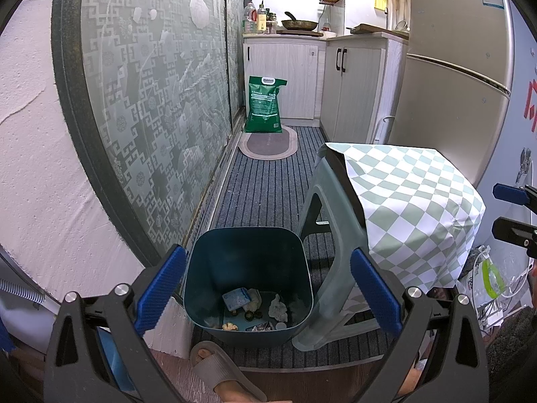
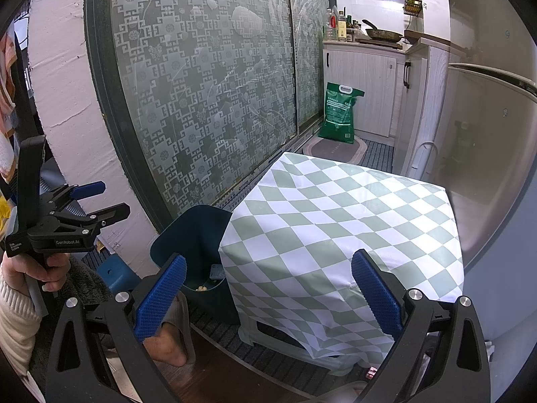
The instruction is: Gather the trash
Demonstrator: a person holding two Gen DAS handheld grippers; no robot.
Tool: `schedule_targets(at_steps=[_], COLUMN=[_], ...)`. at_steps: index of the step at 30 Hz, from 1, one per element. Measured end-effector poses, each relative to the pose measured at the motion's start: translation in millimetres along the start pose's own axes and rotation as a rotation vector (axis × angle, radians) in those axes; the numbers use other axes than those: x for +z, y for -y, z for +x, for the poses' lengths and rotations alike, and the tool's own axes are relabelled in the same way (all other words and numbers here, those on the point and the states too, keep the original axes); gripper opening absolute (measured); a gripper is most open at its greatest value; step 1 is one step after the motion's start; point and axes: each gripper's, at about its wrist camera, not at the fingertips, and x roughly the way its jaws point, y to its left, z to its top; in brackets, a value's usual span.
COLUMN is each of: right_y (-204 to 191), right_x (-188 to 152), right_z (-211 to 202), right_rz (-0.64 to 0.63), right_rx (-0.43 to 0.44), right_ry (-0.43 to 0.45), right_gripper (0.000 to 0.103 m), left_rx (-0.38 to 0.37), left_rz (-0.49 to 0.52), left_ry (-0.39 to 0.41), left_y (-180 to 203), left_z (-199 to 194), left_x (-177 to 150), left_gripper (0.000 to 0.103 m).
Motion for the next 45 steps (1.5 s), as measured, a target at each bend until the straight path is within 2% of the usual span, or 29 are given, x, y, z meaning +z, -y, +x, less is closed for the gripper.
schedule_targets(at_steps=[45], right_y=[-0.8], right_x=[-2.4], right_z=[2.0], right_rz=[-0.006], right_rx=[0.001], right_ry=[-0.008], right_gripper=[0.100], left_rx=[-0.014], left_rz=[0.009], left_ry=[-0.016], left_y=[1.4], left_z=[1.0], left_x=[1.9], left_gripper=[0.100])
